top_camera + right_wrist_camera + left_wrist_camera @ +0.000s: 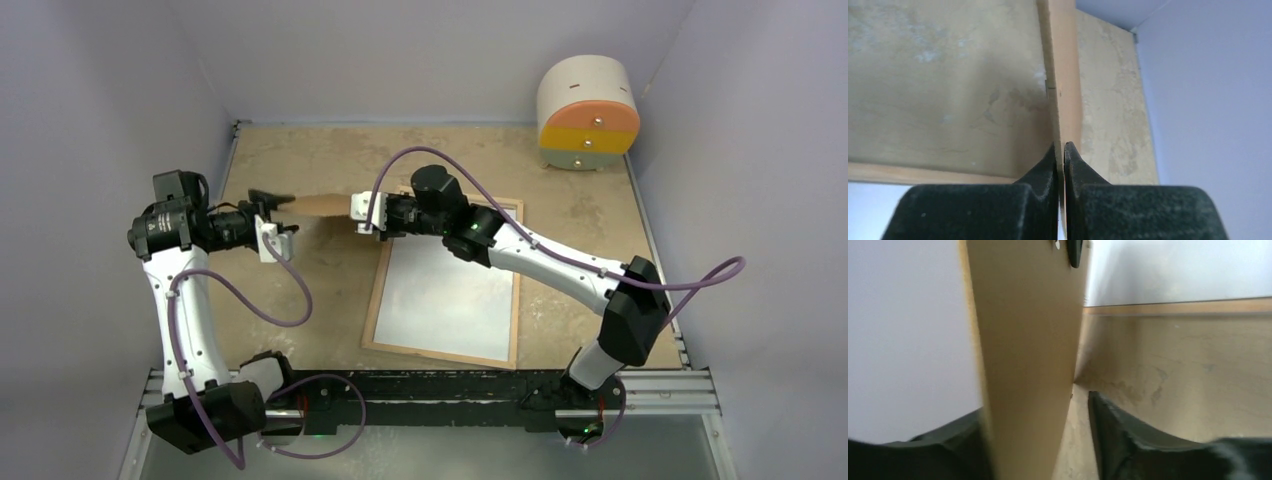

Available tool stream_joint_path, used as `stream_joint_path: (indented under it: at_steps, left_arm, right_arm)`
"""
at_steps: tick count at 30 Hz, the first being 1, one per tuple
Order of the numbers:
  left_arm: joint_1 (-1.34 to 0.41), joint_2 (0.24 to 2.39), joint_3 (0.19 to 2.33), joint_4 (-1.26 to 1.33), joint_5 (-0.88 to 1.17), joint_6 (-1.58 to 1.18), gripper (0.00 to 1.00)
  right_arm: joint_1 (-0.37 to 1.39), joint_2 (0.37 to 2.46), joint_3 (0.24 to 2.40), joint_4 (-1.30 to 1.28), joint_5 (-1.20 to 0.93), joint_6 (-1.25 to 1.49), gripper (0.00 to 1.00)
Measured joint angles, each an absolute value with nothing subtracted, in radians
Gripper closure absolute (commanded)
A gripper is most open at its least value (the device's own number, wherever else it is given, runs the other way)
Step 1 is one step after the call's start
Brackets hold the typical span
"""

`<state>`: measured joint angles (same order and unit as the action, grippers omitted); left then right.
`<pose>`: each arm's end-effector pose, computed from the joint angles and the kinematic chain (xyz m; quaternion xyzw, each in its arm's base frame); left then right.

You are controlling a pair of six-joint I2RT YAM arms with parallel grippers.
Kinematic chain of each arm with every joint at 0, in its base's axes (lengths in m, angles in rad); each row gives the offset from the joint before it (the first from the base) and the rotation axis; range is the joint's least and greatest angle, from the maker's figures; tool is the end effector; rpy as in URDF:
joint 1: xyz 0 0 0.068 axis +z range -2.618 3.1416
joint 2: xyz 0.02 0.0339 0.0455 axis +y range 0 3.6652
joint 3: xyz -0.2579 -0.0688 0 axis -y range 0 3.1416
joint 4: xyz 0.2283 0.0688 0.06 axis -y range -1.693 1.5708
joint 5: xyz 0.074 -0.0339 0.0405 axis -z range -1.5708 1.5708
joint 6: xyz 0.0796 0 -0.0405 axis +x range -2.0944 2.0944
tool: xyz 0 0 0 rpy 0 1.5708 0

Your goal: Put the photo into the frame

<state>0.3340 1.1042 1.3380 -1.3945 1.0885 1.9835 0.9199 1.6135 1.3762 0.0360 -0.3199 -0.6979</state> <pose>0.1709 -0.0154 0.3534 0.6867 0.4911 -0.0434 0.5343 0.2307 0.3442 0.3459 -0.6228 0.4550 0.1918 0.6069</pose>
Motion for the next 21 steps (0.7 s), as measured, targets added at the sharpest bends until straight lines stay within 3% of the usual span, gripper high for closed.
stream_joint_path:
  at_steps: [3, 12, 21]
  left_arm:
    - [0.333, 1.073, 1.32, -1.225, 1.127, 1.819, 0.16]
    - [0.332, 0.917, 1.117, -0.318, 1.042, 0.873, 0.1]
    - [0.333, 1.111, 1.319, -0.174, 0.757, 0.399, 0.07]
  right_arm:
    - [0.923, 1.612, 1.376, 0.097, -0.274, -0.681, 1.0]
    - [0.922, 1.609, 1.375, 0.197, -0.186, -0.442, 1.0]
    - [0.821, 1.632, 1.511, 0.156, -0.215, 0.015, 1.0]
